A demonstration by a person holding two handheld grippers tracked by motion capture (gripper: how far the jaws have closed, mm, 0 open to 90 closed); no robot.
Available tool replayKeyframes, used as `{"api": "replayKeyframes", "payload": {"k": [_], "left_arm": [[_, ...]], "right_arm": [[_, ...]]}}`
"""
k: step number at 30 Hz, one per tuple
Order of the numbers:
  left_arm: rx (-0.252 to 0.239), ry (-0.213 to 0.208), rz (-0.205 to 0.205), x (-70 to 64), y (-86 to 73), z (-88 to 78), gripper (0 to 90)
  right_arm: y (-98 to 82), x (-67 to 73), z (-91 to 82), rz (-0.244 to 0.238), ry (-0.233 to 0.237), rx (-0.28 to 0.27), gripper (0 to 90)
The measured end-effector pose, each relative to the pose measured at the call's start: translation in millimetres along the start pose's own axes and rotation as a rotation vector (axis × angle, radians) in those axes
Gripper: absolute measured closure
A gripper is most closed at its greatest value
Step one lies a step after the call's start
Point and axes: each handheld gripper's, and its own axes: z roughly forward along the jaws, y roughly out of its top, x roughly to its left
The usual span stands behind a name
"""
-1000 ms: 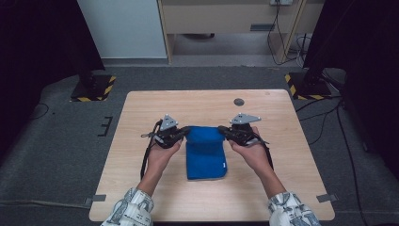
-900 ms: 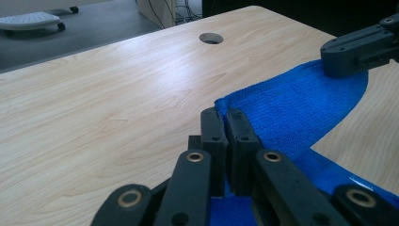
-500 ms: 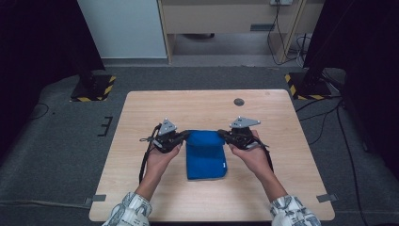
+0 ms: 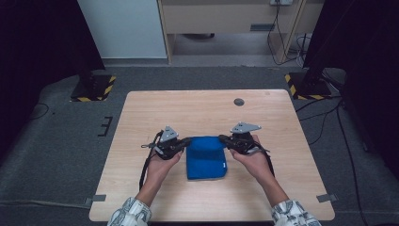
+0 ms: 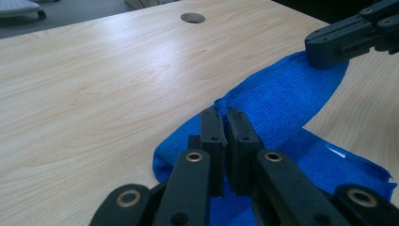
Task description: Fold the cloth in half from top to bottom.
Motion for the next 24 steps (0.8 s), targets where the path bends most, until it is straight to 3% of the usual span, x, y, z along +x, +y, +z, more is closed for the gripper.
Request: {"api": "replayKeyframes", "payload": {"k": [18, 24], "left_arm": [[-0.013, -0.01, -0.008, -3.3, -9.5, -9.6, 85.0], [0.019, -0.019, 0.005, -9.9, -21.3, -11.4, 83.7]], "right_arm": [[-7.4, 11.8, -2.3, -0.014, 0.021, 0.001, 88.0], [-17.8, 12.4, -3.3, -0.012, 0.029, 0.013, 87.9]]}}
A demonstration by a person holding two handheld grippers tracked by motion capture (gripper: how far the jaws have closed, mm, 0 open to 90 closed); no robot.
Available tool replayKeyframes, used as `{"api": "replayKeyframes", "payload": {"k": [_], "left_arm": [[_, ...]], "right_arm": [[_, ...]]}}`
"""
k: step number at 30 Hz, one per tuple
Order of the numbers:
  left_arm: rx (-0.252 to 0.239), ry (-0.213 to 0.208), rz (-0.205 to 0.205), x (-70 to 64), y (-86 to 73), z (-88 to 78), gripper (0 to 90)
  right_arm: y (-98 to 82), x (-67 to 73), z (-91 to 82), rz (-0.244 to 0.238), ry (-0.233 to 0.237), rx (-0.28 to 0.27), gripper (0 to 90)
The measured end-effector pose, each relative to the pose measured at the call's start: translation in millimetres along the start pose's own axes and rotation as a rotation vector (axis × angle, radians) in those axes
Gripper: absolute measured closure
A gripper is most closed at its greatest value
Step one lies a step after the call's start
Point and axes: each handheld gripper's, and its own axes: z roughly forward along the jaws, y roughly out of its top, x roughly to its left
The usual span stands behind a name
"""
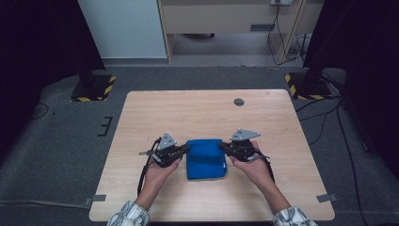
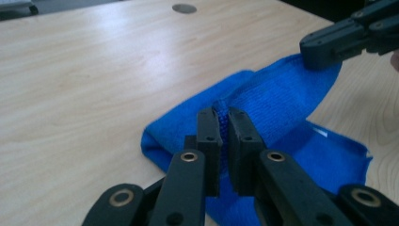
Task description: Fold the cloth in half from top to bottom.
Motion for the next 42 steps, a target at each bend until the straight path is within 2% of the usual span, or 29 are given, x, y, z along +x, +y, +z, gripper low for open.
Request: {"api": "replayKeyframes", "payload": {"k": [5, 9, 11, 13, 16, 17, 19, 21, 22, 25, 29, 32, 37, 42], "left_arm": [[0.013, -0.008, 0.007, -2.8, -5.4, 0.5, 82.7], [0.018, -0.013, 0.011, -9.5, -10.4, -0.6, 75.5], [0.01, -0.004, 0.005, -12.6, -11.1, -4.4, 66.6], [-0.001, -0.013, -0.029, -13.0, -11.1, -9.8, 51.5], [-0.022, -0.017, -0.036, -13.0, -10.6, -16.4, 42.8], [-0.038, -0.011, -0.051, -11.3, -9.9, -21.0, 40.0], [-0.052, -0.001, -0.058, -9.0, -9.6, -23.3, 39.3], [-0.073, 0.028, -0.076, -2.6, -9.8, -25.5, 37.9], [-0.076, 0.056, -0.078, 1.0, -10.9, -25.7, 37.1], [-0.068, 0.097, -0.088, 9.7, -16.2, -24.3, 35.8], [-0.051, 0.126, -0.115, 17.8, -21.5, -21.5, 34.3], [-0.045, 0.13, -0.119, 18.8, -22.5, -20.4, 34.2], [-0.03, 0.144, -0.097, 16.4, -22.7, -18.3, 34.2], [-0.021, 0.144, -0.094, 14.9, -23.3, -16.1, 33.6]], "right_arm": [[-8.9, 2.2, 1.8, -0.004, 0.014, 0.011, 87.9], [-10.6, 3.0, 2.7, -0.005, 0.018, 0.018, 87.8], [-11.1, 3.9, 2.6, -0.007, 0.024, 0.019, 87.9], [-11.8, 5.7, 2.2, -0.01, 0.034, 0.021, 87.8], [-12.9, 7.5, 1.7, -0.014, 0.041, 0.024, 87.8], [-14.7, 9.1, 1.8, -0.018, 0.048, 0.029, 87.8], [-15.4, 9.5, 1.7, -0.023, 0.051, 0.031, 87.8], [-18.8, 10.8, 0.7, -0.019, 0.064, 0.032, 87.6], [-19.5, 11.0, 0.5, -0.019, 0.066, 0.032, 87.5], [-22.6, 11.4, -1.3, -0.026, 0.069, 0.037, 87.0], [-25.2, 12.3, -4.3, -0.027, 0.08, 0.03, 86.0], [-28.3, 14.3, -6.9, -0.032, 0.086, 0.033, 84.7], [-35.8, 15.3, -11.3, -0.054, 0.077, 0.058, 79.9], [-43.4, 14.9, -18.8, -0.05, 0.084, 0.076, 73.2]]}}
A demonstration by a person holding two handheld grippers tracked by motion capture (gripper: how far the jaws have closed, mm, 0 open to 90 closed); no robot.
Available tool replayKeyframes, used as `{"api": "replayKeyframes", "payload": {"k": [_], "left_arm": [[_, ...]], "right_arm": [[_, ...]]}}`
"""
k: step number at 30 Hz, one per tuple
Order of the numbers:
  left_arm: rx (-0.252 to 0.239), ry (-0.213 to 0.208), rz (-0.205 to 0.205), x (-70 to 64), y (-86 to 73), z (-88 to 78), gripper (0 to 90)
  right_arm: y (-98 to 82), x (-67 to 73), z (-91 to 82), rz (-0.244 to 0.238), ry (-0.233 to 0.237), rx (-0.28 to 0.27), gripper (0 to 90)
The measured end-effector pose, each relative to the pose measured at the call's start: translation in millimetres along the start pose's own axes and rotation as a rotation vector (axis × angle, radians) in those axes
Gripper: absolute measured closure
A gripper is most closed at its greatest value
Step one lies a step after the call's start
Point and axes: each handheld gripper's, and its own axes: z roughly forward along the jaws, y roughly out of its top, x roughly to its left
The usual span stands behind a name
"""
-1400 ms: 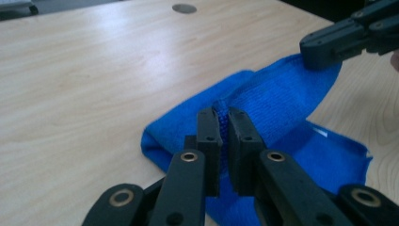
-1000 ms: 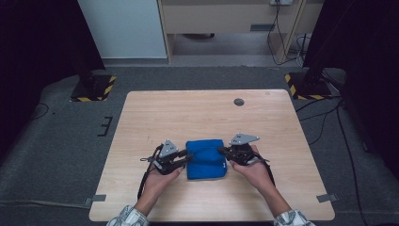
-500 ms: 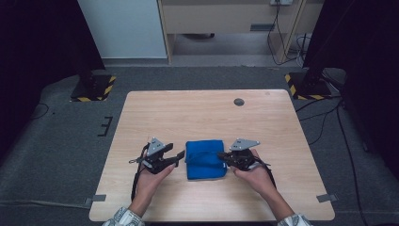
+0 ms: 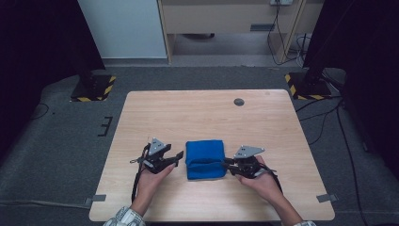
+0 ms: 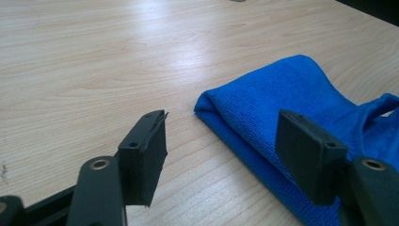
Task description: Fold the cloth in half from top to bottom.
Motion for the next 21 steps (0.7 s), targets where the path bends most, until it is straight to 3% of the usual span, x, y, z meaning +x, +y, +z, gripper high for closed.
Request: {"api": "replayKeyframes", "payload": {"k": [3, 9, 21], "left_arm": [[-0.003, 0.004, 0.007, -1.0, 0.5, -0.3, 33.1], [-0.009, -0.003, 0.006, -2.6, 0.6, -0.3, 31.4], [-0.004, -0.002, 0.011, 2.8, 2.0, 1.1, 21.1]], "right_arm": [[-1.7, 1.8, -4.7, 0.009, 0.013, 0.001, 63.1], [-3.1, 1.7, -12.6, 0.028, 0.009, -0.017, 54.4], [2.3, -4.2, -8.9, 0.048, -0.097, -0.062, 24.8]]}}
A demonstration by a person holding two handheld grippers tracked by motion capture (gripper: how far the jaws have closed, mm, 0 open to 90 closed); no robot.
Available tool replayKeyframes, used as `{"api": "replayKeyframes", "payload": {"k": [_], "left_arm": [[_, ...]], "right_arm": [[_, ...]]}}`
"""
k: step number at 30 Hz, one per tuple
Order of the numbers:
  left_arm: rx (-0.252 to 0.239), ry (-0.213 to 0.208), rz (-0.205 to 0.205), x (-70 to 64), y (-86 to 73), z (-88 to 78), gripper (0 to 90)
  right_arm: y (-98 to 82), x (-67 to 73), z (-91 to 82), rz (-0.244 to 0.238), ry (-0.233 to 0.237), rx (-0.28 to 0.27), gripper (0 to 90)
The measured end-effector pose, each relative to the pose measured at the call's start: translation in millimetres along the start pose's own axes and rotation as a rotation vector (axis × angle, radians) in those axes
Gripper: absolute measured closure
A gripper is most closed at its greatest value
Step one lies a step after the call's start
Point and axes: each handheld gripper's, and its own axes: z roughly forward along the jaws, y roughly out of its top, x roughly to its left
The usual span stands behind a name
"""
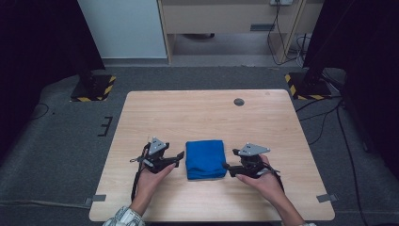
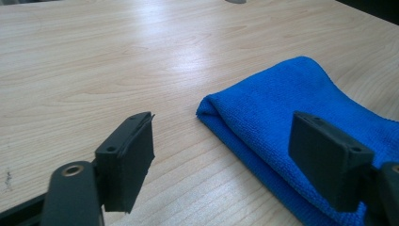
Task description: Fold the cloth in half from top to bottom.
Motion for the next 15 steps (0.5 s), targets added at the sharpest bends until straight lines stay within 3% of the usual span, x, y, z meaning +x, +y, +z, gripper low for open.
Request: {"api": "replayKeyframes", "payload": {"k": [2, 10, 15], "left_arm": [[0.006, -0.001, -0.002, 1.3, 0.3, 0.4, 18.7], [0.019, -0.001, -0.003, 5.7, 1.4, -1.7, 12.8], [0.039, -0.002, 0.007, 9.0, 1.4, -3.4, 10.2]], "right_arm": [[-0.4, 0.4, 1.5, -0.01, -0.014, 0.007, 20.7], [4.9, -4.6, -0.4, 0.024, -0.059, -0.009, 9.3], [9.1, -11.9, -9.1, 0.05, -0.079, -0.042, 8.5]]}}
